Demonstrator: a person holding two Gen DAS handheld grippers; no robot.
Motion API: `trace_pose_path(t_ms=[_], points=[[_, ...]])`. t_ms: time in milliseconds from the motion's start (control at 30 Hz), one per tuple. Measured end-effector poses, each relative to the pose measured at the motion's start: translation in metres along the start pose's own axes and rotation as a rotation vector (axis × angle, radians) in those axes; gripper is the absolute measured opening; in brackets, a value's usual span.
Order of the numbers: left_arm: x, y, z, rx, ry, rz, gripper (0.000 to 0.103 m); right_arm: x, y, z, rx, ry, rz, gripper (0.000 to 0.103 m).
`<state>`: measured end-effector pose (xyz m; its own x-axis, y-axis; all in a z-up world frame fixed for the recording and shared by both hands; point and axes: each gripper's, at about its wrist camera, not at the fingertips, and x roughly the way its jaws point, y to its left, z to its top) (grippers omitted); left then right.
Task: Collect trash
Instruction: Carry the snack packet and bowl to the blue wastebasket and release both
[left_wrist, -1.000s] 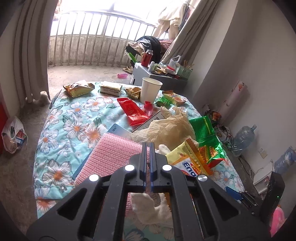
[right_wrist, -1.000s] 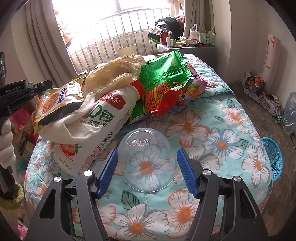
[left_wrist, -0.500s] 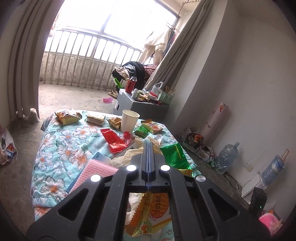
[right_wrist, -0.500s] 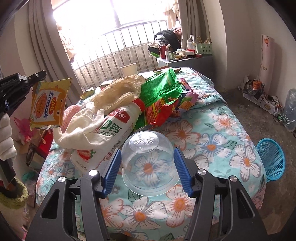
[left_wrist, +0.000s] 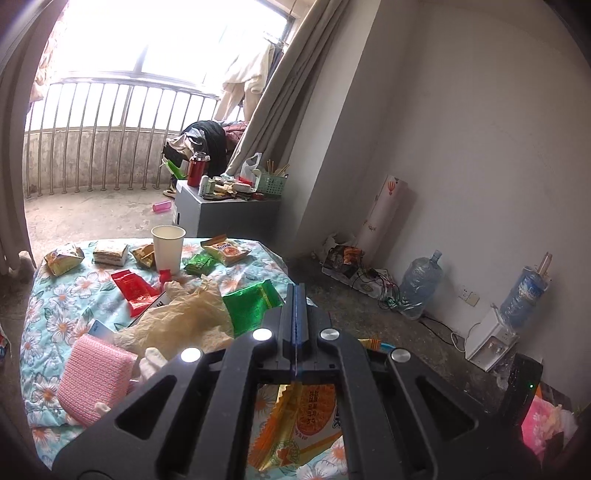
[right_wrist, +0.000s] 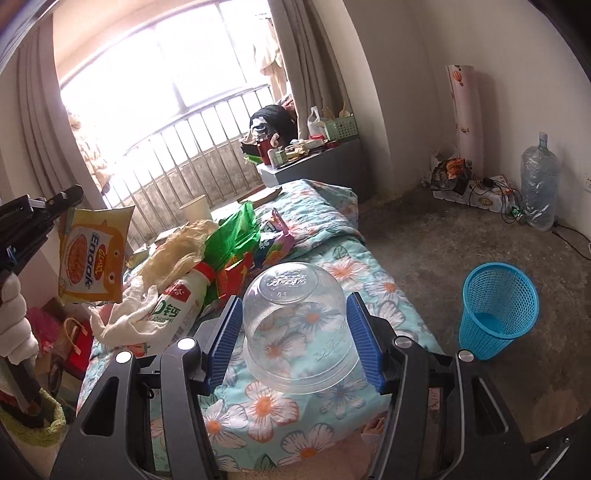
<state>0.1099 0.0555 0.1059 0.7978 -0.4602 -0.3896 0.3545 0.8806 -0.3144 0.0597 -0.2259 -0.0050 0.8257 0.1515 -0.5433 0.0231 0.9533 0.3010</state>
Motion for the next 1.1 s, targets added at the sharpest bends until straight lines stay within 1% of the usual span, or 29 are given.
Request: trace_pose_path(t_ms=[133, 267, 333, 433, 533, 600, 767, 867, 967, 1000, 1033, 1067, 1100], points=[[0.042, -0.051, 0.005, 0.071, 0.026, -0.052, 0.000, -0.014, -0.045, 0.014, 0.086, -0.069, -0.077, 0.057], [0.099, -0.112, 0.006, 0.156, 0.076, -0.090, 0.000, -0.023, -0.102, 0.024, 0.199, -0.123, -0.174, 0.057], [0.130, -0.145, 0.001, 0.220, 0.094, -0.096, 0.000, -0.024, -0.133, 0.026, 0.254, -0.146, -0.229, 0.057], [0.185, -0.194, -0.014, 0.302, 0.151, -0.132, 0.000, -0.021, -0.183, 0.026, 0.349, -0.153, -0.299, 0.057], [0.248, -0.234, -0.036, 0.350, 0.244, -0.154, 0.000, -0.007, -0.230, 0.019, 0.436, -0.136, -0.346, 0.057], [0.290, -0.254, -0.054, 0.375, 0.305, -0.152, 0.000, 0.009, -0.259, 0.014, 0.487, -0.113, -0.364, 0.057], [0.383, -0.297, -0.097, 0.409, 0.442, -0.173, 0.000, 0.057, -0.328, 0.008, 0.604, -0.055, -0.369, 0.057], [0.425, -0.321, -0.117, 0.426, 0.482, -0.180, 0.000, 0.087, -0.366, 0.010, 0.663, -0.024, -0.352, 0.057], [0.462, -0.341, -0.131, 0.442, 0.475, -0.180, 0.001, 0.115, -0.401, 0.013, 0.707, -0.017, -0.350, 0.057], [0.474, -0.347, -0.137, 0.448, 0.483, -0.184, 0.016, 0.127, -0.413, 0.012, 0.720, -0.008, -0.345, 0.058], [0.485, -0.352, -0.143, 0.458, 0.497, -0.177, 0.028, 0.139, -0.428, 0.009, 0.746, 0.016, -0.341, 0.062], [0.494, -0.353, -0.149, 0.466, 0.505, -0.167, 0.048, 0.152, -0.442, 0.004, 0.774, 0.044, -0.339, 0.066], [0.502, -0.358, -0.154, 0.478, 0.504, -0.152, 0.050, 0.163, -0.454, 0.000, 0.793, 0.072, -0.337, 0.070]])
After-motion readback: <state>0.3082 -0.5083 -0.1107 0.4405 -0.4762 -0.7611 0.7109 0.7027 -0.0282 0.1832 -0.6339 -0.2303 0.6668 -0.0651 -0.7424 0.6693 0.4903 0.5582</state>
